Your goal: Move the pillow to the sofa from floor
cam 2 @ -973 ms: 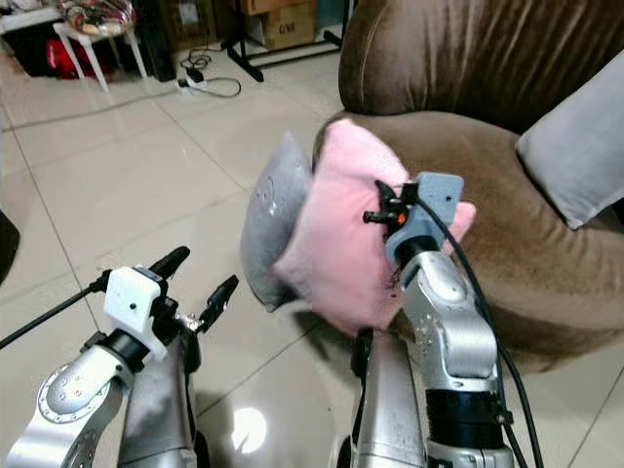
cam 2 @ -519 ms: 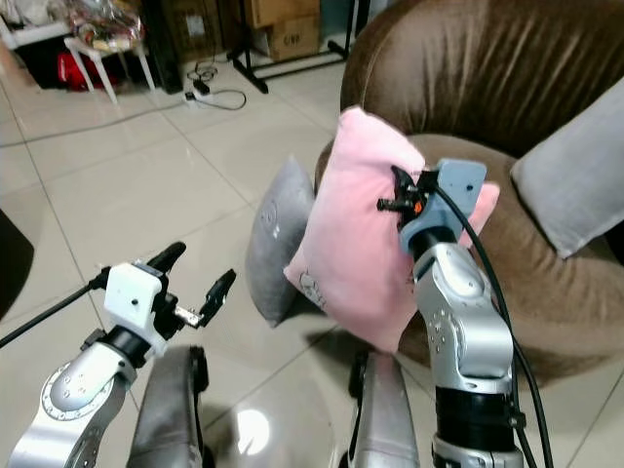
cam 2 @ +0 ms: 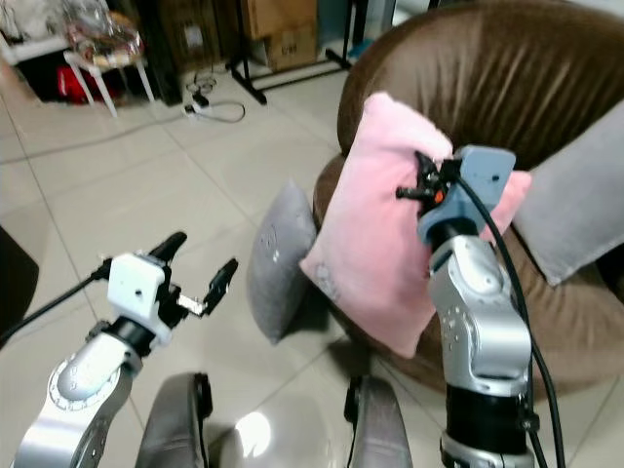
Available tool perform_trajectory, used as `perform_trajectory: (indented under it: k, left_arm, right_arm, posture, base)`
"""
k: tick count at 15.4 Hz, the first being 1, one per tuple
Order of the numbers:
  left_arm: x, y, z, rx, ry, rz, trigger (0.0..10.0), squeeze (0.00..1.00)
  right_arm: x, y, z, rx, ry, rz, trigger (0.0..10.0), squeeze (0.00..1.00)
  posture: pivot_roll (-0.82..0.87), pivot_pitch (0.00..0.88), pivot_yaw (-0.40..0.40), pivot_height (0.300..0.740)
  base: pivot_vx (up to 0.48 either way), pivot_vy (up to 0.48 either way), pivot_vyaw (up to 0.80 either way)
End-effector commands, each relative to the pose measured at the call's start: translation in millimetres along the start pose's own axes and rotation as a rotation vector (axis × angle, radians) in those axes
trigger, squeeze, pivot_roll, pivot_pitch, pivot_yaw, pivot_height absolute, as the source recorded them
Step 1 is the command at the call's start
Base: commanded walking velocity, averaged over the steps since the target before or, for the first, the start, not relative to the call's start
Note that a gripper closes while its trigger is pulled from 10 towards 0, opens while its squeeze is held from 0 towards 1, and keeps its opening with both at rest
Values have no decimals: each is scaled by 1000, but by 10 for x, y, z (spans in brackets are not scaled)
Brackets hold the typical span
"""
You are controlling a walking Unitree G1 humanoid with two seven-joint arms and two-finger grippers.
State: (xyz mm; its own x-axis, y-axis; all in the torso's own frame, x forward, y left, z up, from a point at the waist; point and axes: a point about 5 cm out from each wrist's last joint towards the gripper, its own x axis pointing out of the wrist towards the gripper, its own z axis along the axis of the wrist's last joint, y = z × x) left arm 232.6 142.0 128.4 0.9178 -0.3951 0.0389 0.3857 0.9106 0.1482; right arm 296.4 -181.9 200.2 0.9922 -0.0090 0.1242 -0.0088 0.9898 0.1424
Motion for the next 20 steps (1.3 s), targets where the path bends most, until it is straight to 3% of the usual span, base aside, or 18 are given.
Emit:
perform_trajectory:
  k: [1, 5, 12, 16, 20]
  left_arm:
    - [25, 13, 18, 10, -7, 8, 10000, 0]
    - [76, 25, 50, 5, -25, 14, 10000, 0]
    - [141, 48, 61, 3, -35, 16, 10000, 0]
    - [164, 49, 60, 4, -36, 15, 10000, 0]
    - [158, 89, 29, 5, -20, 50, 10000, 0]
  right_arm:
    - [-53, 33, 61, 26, -26, 20, 10000, 0]
    - [-116, 56, 29, 84, -15, 17, 10000, 0]
    - [-186, -6, 53, 78, -29, -21, 10000, 0]
    - [-190, -14, 40, 72, -27, -31, 10000, 0]
    - [-259, -95, -150, 65, 36, -66, 10000, 0]
  posture:
    - [-54, 0, -3, 629]
    - [-69, 0, 12, 664]
    - [-84, 0, 35, 740]
    - [-85, 0, 39, 740]
    - [-84, 0, 40, 740]
  base:
    - [0, 0, 0]
    - [0, 0, 0]
    - [0, 0, 0]
    - [0, 0, 0]
    - [0, 0, 0]
